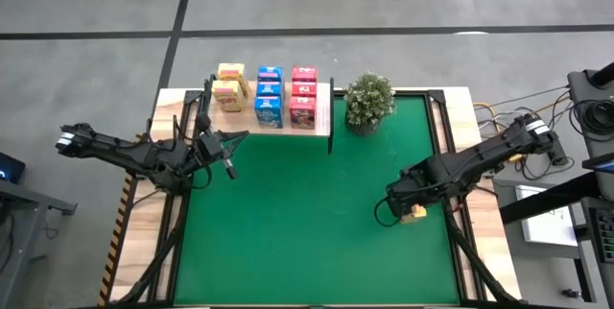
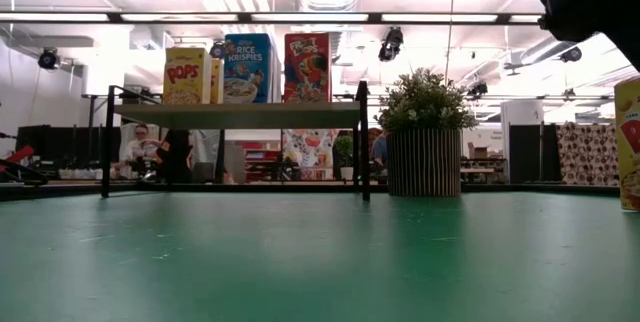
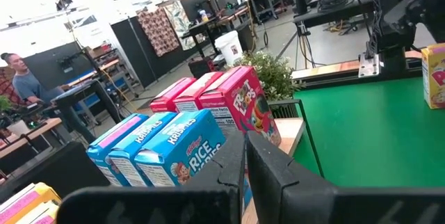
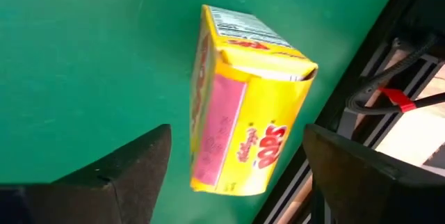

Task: Stack cereal on shelf
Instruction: Put the yellow cereal box on the shelf aligned with the other yellow cereal boxes

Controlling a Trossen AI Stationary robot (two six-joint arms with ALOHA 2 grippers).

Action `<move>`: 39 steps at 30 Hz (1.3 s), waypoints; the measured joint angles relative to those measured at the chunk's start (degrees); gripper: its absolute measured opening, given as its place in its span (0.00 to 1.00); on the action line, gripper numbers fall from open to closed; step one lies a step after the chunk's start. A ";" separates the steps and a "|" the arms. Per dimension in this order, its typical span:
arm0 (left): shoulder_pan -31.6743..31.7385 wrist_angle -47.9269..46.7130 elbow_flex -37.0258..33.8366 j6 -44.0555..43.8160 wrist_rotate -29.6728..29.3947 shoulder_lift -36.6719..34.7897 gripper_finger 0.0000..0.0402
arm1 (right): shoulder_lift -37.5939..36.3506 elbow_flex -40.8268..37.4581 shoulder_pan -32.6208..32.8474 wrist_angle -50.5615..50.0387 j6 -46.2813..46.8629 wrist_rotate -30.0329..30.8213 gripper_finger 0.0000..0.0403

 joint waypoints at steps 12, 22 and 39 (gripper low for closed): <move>0.00 -0.01 0.00 0.85 0.00 0.02 0.00 | -0.02 -2.90 -0.02 0.69 0.35 0.00 0.55; 0.00 0.03 0.00 -0.29 0.00 0.12 0.00 | 0.01 5.30 -1.70 6.41 -5.99 9.43 0.33; 0.00 4.60 -0.02 -6.72 17.50 2.49 0.09 | 18.23 27.24 -15.44 34.12 -68.53 15.53 0.30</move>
